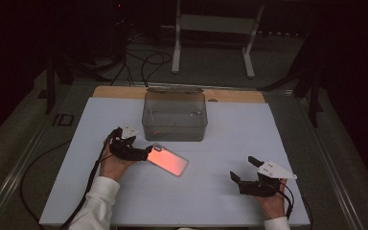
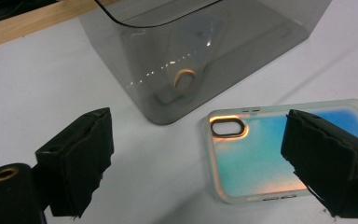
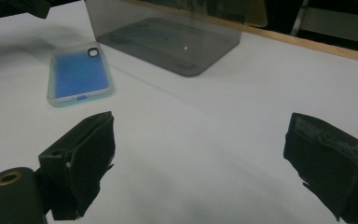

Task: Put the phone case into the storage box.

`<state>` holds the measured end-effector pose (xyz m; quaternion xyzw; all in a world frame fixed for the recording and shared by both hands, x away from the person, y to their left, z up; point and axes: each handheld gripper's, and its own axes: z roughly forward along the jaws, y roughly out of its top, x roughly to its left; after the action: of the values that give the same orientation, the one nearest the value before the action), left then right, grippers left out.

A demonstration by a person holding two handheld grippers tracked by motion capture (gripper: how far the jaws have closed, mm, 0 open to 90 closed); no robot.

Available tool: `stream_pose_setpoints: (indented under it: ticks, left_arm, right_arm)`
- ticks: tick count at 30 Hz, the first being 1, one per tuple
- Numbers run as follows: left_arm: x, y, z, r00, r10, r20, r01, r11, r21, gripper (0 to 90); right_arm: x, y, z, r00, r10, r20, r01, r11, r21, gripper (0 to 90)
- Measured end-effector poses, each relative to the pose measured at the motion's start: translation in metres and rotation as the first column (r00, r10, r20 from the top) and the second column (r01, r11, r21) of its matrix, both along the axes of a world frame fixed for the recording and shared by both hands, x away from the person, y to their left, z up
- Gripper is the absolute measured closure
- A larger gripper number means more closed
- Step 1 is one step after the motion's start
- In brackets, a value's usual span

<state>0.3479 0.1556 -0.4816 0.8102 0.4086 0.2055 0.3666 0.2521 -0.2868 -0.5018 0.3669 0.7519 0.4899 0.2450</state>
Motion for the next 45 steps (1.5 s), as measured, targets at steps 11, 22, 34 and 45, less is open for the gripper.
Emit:
stream_pose_setpoints:
  ticks: [11, 22, 34, 45]
  left_arm:
    - [0.003, -0.004, -0.003, 0.9990, 0.027, -0.037, -0.025, 0.9986, 0.046, 16.3]
    - [0.007, -0.007, -0.010, 0.9933, 0.003, -0.116, 0.002, 0.9992, 0.041, 28.5]
    - [0.015, -0.007, -0.019, 0.9723, -0.025, -0.233, 0.022, 0.9997, -0.013, 56.9]
    - [0.019, -0.011, -0.029, 0.9490, 0.004, -0.315, -0.002, 1.0000, 0.007, 79.5]
  right_arm:
    - [0.000, 0.000, 0.000, 1.0000, -0.001, -0.001, 0.001, 1.000, 0.000, 8.8]
    - [0.000, 0.000, 0.000, 1.0000, 0.000, -0.001, 0.000, 1.000, -0.002, 8.8]
    - [0.000, 0.000, 0.000, 1.0000, 0.003, -0.002, -0.003, 1.000, -0.004, 8.8]
    - [0.000, 0.000, 0.000, 1.0000, 0.003, -0.002, -0.003, 1.000, -0.005, 8.8]
